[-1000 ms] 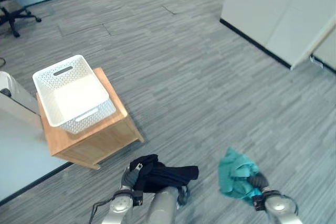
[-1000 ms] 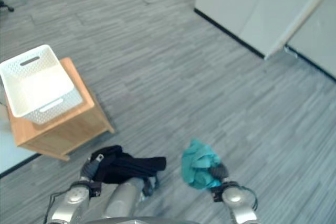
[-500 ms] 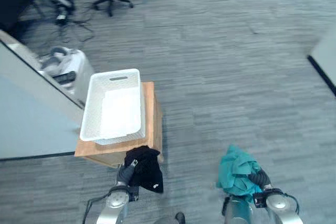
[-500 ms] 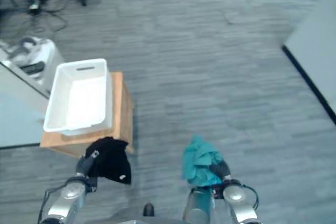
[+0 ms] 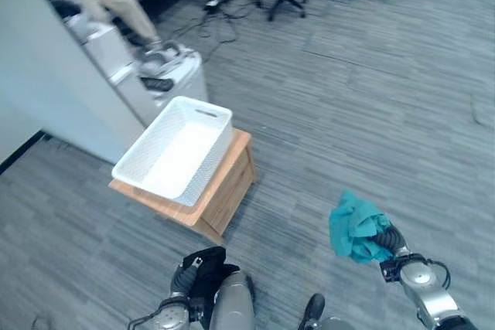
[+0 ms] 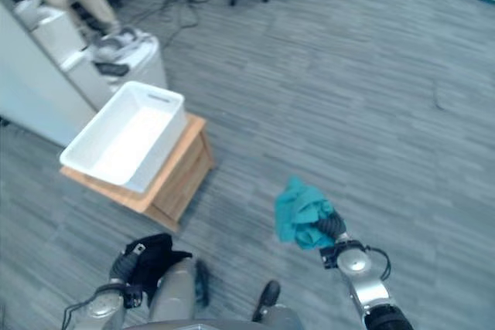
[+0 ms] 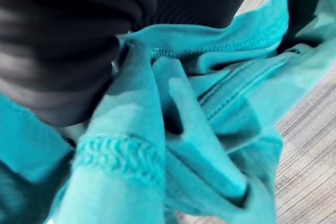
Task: Tidy up the quilt and then pick up the clothes from the bed and put them into the laundry hamper.
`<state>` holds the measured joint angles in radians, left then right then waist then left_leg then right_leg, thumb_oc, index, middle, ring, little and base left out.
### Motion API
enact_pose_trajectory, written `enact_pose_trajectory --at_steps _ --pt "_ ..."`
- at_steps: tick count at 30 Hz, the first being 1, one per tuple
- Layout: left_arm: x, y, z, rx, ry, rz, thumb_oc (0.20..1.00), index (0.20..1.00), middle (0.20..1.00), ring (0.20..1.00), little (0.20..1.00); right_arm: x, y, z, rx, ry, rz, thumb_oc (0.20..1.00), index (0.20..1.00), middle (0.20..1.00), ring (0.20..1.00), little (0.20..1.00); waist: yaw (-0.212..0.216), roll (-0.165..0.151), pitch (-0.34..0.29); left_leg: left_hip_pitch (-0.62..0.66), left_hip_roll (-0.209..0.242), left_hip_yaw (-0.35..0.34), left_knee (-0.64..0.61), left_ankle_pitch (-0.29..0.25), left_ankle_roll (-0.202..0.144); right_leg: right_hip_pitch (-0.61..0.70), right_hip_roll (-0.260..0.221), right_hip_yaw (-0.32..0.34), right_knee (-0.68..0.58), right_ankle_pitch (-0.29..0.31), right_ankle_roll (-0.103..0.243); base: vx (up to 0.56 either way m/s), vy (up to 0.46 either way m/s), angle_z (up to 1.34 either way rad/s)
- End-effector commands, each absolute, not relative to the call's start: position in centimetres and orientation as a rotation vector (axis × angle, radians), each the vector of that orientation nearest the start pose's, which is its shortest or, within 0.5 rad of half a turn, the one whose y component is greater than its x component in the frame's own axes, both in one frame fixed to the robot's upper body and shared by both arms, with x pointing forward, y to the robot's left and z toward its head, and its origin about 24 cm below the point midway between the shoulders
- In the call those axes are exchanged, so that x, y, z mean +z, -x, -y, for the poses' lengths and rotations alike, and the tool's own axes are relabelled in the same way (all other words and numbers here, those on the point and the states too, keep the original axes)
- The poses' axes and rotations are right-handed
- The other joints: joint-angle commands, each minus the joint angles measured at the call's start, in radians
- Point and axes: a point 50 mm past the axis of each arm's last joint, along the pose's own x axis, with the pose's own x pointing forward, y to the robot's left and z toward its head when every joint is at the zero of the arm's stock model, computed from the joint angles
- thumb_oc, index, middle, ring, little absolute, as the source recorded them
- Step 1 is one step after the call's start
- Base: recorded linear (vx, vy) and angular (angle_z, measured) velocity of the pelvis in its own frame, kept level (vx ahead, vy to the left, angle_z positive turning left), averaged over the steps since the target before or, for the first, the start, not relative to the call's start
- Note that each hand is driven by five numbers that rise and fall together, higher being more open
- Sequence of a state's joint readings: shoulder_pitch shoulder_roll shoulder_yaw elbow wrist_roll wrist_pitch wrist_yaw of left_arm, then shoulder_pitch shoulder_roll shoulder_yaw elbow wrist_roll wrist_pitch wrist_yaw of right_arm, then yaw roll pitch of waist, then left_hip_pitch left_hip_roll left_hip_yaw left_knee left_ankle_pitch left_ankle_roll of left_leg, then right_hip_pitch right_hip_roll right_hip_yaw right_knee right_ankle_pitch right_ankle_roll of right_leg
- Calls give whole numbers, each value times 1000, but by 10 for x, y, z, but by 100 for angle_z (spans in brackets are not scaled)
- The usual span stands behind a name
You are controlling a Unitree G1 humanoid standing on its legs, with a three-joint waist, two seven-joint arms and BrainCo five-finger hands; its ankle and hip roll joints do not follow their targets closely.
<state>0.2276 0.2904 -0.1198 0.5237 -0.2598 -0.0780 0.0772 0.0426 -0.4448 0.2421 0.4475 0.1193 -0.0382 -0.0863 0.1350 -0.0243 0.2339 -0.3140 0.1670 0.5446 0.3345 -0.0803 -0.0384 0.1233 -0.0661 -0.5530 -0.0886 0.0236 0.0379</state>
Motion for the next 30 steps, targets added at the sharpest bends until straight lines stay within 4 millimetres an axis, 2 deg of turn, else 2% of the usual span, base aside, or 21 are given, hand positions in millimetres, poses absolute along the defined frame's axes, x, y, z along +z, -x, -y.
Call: enact_pose_trajectory --at_steps 1,2,3,4,5,8,12,14,15,16,17,18,20,23,24,25,26,27,28,29,30 --pt "-74 -161 -253 132 -205 -580 200 200 200 200 200 -28 -239 230 8 397 -339 200 200 200 200 200 34 6 -10 194 -49 118 -206 35 42 106 -21 22 159 -156 105 429 3 97" --pt "-74 -161 -253 132 -206 -580 200 200 200 200 200 -28 -240 230 9 397 -339 200 200 200 200 200 34 5 -9 196 -52 118 -209 36 43 106 -22 22 161 -156 106 490 198 140" --pt "-76 -159 -257 148 -219 -596 200 200 200 200 200 -31 -239 217 40 367 -336 200 200 200 200 200 33 -15 -2 247 -133 27 -248 -10 102 50 -91 -6 444 -42 199 419 127 122" --pt "-78 -159 -258 147 -232 -609 200 200 200 200 200 -32 -238 213 53 360 -335 200 200 200 200 200 21 -13 3 273 -149 23 -273 -16 121 15 -130 -15 563 35 224 541 148 131" --pt "-76 -159 -259 146 -244 -606 200 200 200 200 200 -30 -240 209 54 351 -321 200 200 200 200 200 2 2 7 308 -149 -6 -299 -20 128 -33 -146 15 673 74 224 201 42 96" --pt "-70 -168 -262 151 -280 -575 200 200 200 200 200 -26 -243 204 63 345 -296 200 200 200 200 200 -28 21 14 367 -152 -65 -370 -6 132 -145 -185 82 827 53 224 286 -31 154" --pt "-54 -183 -266 156 -308 -500 200 200 200 200 200 -13 -247 209 30 340 -236 200 200 200 200 200 -84 24 17 389 -128 -189 -410 34 90 -209 -182 166 595 2 171 231 -321 146" --pt "-51 -184 -270 171 -318 -486 200 200 200 200 200 -4 -248 213 10 346 -202 200 200 200 200 200 -108 15 12 398 -120 -272 -412 30 56 -228 -178 294 338 -21 136 358 -455 211" --pt "-46 -189 -274 196 -320 -458 200 200 200 200 200 2 -250 216 -9 347 -179 200 200 200 200 200 -122 3 10 407 -108 -340 -416 20 28 -215 -179 424 148 6 139 360 -421 212" --pt "-46 -189 -274 196 -320 -458 200 200 200 200 200 2 -250 216 -9 347 -179 200 200 200 200 200 -122 3 10 406 -108 -340 -416 20 28 -215 -179 424 147 7 139 482 -635 204" --pt "-42 -189 -287 244 -346 -461 200 200 200 200 200 9 -252 222 -24 368 -158 200 200 200 200 200 -122 -10 13 422 -77 -399 -421 9 -7 -241 -203 509 84 59 160 270 -376 172" --pt "-42 -188 -287 245 -346 -462 200 200 200 200 200 9 -252 222 -23 368 -158 200 200 200 200 200 -125 -9 15 424 -76 -402 -421 8 -7 -235 -203 505 82 59 161 443 -628 152" --pt "-40 -186 -298 281 -360 -460 200 200 200 200 200 41 -268 211 53 430 -20 200 200 200 200 200 -112 -38 3 446 -52 -440 -404 2 -40 -210 -208 496 82 66 173 342 -480 143" --pt "-44 -178 -302 317 -325 -466 200 200 200 200 200 83 -288 208 76 533 147 200 200 200 200 200 -116 -33 -6 458 1 -434 -381 -6 -72 -177 -170 472 45 47 163 274 -335 77" --pt "-44 -178 -302 318 -324 -466 200 200 200 200 200 83 -288 208 77 534 148 200 200 200 200 200 -118 -31 -5 459 3 -435 -379 -8 -73 -174 -168 470 43 47 162 286 -351 -1" --pt "-46 -173 -302 331 -298 -471 200 200 200 200 200 114 -298 210 72 603 258 200 200 200 200 200 -117 -22 -8 433 46 -410 -319 34 -102 -130 -144 432 10 24 143 180 -246 -23" --pt "-46 -173 -301 331 -296 -471 200 200 200 200 200 114 -298 210 72 604 259 200 200 200 200 200 -121 -19 -7 431 50 -414 -316 33 -103 -128 -141 428 10 23 141 221 -315 -10" --pt "-46 -175 -301 330 -284 -470 200 200 200 200 200 125 -300 214 54 624 294 200 200 200 200 200 -126 -18 -2 407 74 -378 -277 66 -107 -110 -139 401 5 10 130 105 -255 22" --pt "-46 -179 -297 318 -266 -462 200 200 200 200 200 144 -302 218 32 656 355 200 200 200 200 200 -144 -23 14 368 109 -241 -220 115 -96 -75 -134 343 2 -15 105 104 -248 36" --pt "-46 -180 -297 319 -266 -462 200 200 200 200 200 144 -302 218 31 657 356 200 200 200 200 200 -143 -23 14 368 109 -240 -218 114 -96 -75 -134 344 3 -15 105 153 -277 78" --pt "-54 -172 -302 326 -257 -510 200 200 200 200 200 161 -304 208 64 668 423 200 200 200 200 200 -142 -24 27 342 57 -196 -214 66 -68 -61 -121 338 1 -26 94 124 -133 63"
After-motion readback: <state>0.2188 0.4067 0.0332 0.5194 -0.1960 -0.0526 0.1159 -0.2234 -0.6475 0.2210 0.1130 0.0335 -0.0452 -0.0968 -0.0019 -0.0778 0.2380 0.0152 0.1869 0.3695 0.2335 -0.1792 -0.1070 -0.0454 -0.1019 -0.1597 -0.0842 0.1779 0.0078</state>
